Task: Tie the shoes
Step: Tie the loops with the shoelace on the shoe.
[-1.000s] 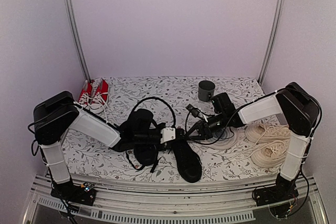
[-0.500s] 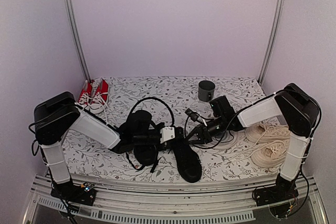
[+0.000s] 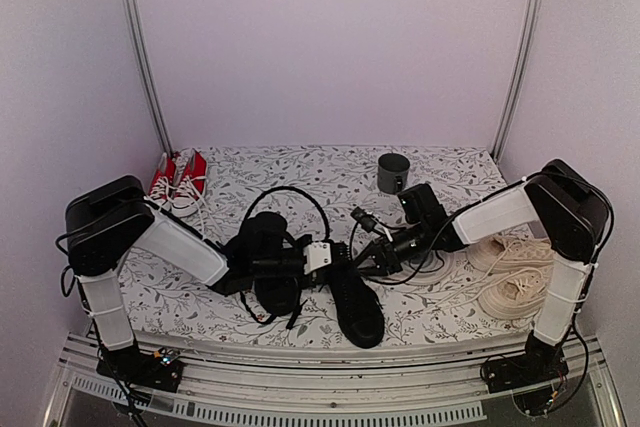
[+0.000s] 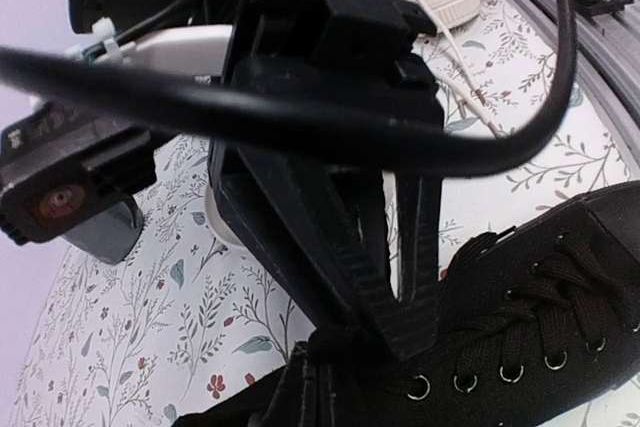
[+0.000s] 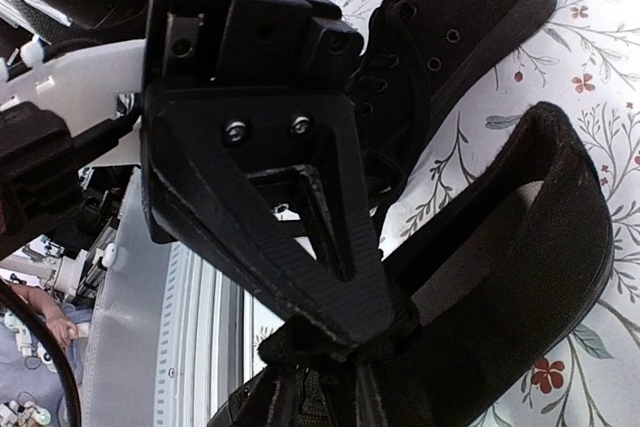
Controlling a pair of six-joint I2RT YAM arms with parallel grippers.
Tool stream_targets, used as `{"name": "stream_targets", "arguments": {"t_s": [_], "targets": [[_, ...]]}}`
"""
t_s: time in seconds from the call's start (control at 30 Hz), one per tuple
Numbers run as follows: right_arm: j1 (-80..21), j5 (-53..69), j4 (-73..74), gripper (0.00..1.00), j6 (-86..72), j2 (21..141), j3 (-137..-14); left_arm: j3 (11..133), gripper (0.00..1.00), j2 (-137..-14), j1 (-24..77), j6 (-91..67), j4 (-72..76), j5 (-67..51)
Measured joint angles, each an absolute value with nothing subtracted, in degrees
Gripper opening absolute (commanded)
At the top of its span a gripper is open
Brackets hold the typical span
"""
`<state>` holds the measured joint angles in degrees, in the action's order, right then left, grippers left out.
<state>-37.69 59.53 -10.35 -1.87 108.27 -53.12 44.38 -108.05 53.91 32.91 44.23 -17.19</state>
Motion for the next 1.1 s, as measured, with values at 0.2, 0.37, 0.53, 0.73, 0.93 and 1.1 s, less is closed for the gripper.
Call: {"name": "stream_targets", "arguments": {"t_s": [0.2,0.37,0.53,0.73,0.93,1.1], "targets": [[-37.0,55.8,-10.2,0.34,-1.9,102.9,-48.8,44.0,0.00,-108.0,53.9,33.0,44.3,-17.0],[-39.5,45.8,-10.5,0.38,-1.5,98.5,-47.5,44.0,0.00,-108.0,53.9,32.9,44.3,-17.1],[-42.0,40.2,-13.6,0.38,-1.6,95.9,-45.2,44.0,0.00,-108.0,53.9,32.9,44.3,-17.1],[-42.1,38.6,-16.8,0.22,-2.4,97.0,-45.3,44.0,0.00,-108.0,53.9,32.9,44.3,-17.1],[-42.4,38.7,-17.1,0.02,-3.1,98.2,-45.3,44.0,0.04,-108.0,53.8,33.0,44.1,-17.2],[-42.4,38.3,-17.2,0.01,-2.9,97.7,-44.8,45.7,0.45,-107.4,53.1,36.4,36.9,-19.9]]}}
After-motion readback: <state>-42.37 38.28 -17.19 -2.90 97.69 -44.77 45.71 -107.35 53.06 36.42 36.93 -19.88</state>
